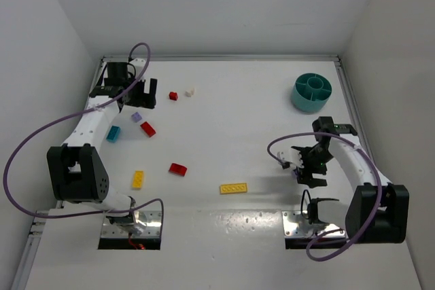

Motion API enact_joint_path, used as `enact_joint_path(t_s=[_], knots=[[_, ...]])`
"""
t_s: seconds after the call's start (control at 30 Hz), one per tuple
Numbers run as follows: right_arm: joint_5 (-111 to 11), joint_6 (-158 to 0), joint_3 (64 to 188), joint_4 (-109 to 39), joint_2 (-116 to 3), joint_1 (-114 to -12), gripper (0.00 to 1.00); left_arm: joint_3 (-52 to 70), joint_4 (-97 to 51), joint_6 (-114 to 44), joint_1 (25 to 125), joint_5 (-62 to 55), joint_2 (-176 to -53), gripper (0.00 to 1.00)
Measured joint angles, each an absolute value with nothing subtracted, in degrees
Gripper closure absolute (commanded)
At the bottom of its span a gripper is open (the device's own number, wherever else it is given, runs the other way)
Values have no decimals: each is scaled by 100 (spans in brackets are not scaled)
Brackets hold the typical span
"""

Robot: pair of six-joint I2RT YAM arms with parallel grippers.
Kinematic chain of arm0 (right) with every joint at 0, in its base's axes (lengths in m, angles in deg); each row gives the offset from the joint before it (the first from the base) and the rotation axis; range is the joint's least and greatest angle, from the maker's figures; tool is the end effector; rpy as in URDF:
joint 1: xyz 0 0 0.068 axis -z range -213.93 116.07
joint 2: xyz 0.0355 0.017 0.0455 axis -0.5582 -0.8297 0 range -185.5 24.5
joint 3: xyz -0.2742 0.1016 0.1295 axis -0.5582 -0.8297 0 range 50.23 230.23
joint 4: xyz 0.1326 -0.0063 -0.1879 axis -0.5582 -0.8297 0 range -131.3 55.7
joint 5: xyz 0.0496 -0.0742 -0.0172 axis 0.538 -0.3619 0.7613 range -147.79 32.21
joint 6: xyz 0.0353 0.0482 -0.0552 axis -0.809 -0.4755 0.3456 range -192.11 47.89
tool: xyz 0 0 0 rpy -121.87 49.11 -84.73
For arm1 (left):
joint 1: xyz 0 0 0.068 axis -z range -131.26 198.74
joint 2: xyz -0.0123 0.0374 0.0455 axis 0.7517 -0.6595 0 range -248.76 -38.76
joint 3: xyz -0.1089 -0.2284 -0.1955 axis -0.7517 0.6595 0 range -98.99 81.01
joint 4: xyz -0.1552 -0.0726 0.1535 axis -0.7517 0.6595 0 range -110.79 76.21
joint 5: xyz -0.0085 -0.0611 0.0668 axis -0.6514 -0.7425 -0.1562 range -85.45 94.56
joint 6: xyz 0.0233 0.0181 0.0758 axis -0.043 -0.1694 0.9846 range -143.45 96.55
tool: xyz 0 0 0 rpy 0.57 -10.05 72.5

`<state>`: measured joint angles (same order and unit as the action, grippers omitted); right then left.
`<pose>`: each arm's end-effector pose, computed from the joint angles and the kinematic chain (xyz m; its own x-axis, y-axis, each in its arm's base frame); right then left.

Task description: Sort the legos into containers by color

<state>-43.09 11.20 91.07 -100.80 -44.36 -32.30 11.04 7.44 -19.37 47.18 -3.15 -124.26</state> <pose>0.1112 0.0148 0.2168 -0.1633 -0.9564 -0.2420 -0.9842 0.1408 0.1075 0.3192 -0.0007 0.3265 -0.6846 0.0520 -0.7271 0.1189 0.9921 -0.0410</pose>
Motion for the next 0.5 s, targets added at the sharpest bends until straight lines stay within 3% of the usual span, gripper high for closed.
enact_joint_path(t_s=[0.17, 0.5], knots=[[-4455, 2070, 9030, -9759, -4410, -3337, 24, 1102, 753, -1852, 4718, -496, -12496, 1], [-4528, 2984, 9030, -9474, -5029, -3624, 25, 1102, 877, -1808, 4718, -534, -12535, 1]])
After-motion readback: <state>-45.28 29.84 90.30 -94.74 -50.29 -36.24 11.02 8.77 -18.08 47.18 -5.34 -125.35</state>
